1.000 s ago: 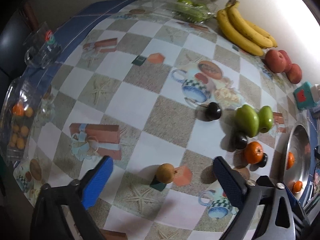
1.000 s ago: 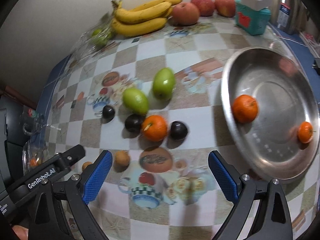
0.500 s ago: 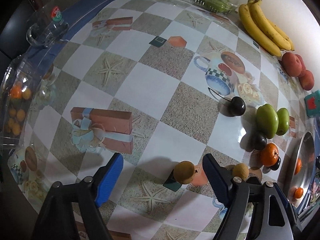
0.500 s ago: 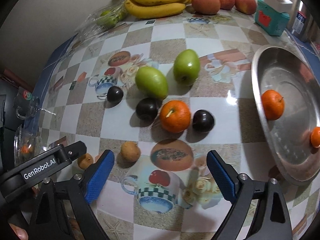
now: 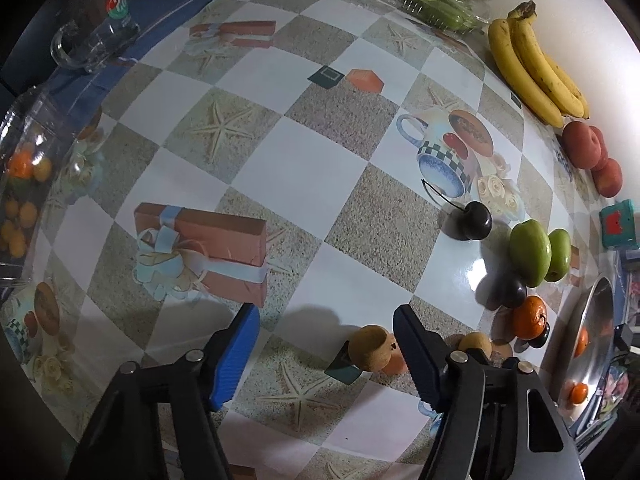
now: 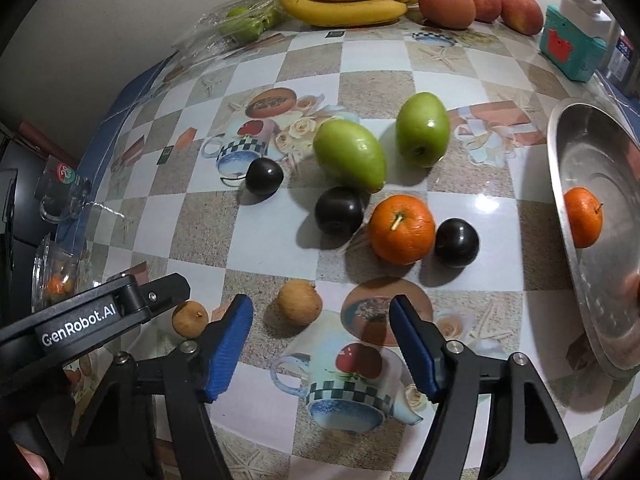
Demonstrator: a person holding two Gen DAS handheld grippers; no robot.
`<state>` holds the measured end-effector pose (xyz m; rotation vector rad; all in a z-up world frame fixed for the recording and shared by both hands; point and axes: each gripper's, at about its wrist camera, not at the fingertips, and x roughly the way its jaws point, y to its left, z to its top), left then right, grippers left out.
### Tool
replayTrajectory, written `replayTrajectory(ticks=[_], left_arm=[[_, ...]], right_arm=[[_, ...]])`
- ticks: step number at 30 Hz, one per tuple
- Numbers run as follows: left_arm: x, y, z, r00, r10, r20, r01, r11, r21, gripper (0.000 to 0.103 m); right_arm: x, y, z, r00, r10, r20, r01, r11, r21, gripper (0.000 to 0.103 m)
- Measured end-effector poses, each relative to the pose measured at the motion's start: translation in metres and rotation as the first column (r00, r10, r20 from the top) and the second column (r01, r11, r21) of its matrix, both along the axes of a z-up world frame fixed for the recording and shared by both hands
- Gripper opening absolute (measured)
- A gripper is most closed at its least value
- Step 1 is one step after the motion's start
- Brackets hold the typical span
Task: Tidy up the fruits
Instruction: 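Move the left tool toward a brown kiwi while the right tool approaches another kiwi, then close the left tool on a brown kiwi while the right tool grasps another kiwi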
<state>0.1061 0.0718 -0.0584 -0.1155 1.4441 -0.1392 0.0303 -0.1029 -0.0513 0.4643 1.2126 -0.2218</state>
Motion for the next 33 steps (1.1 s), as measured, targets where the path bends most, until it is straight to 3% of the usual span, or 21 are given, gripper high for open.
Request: replayTrajectory(ticks=[5, 16, 19, 28, 33], left_arm=[[0.0, 0.001, 0.0, 1.0, -0.004, -0.001, 0.004, 1.0, -0.01, 0.07], [-0.002, -0.006, 0.0, 1.0, -0.027, -0.015, 0.027, 0.999, -0.044, 0.067], [-0.003, -0.007, 0.0, 0.999, -0.035, -0.015, 0.034, 0.998, -0.046, 0.067], [-0.007, -0.025, -0.007, 0.998, -0.064, -0.027, 0.063, 0.997, -0.054, 0.052], [-0.012, -0.039, -0.008, 0.993, -0.111, -0.034, 0.108, 0.992, -0.071, 0.037]], right_arm=[[0.005, 0.004, -0.005, 1.0, 0.012, 0.004, -0.012, 1.0, 0.019, 0.061], [0.008, 0.012, -0.004, 0.999, 0.048, 0.025, -0.049, 0.999, 0.013, 0.026], [0.008, 0.014, -0.003, 0.998, 0.059, 0.028, -0.059, 0.998, 0.011, 0.025], [0.0, -0.001, 0.005, 0.999, 0.006, 0.031, -0.006, 1.0, 0.016, 0.025], [-0.007, -0.013, 0.008, 0.999, -0.028, 0.032, 0.027, 0.999, 0.032, 0.025]])
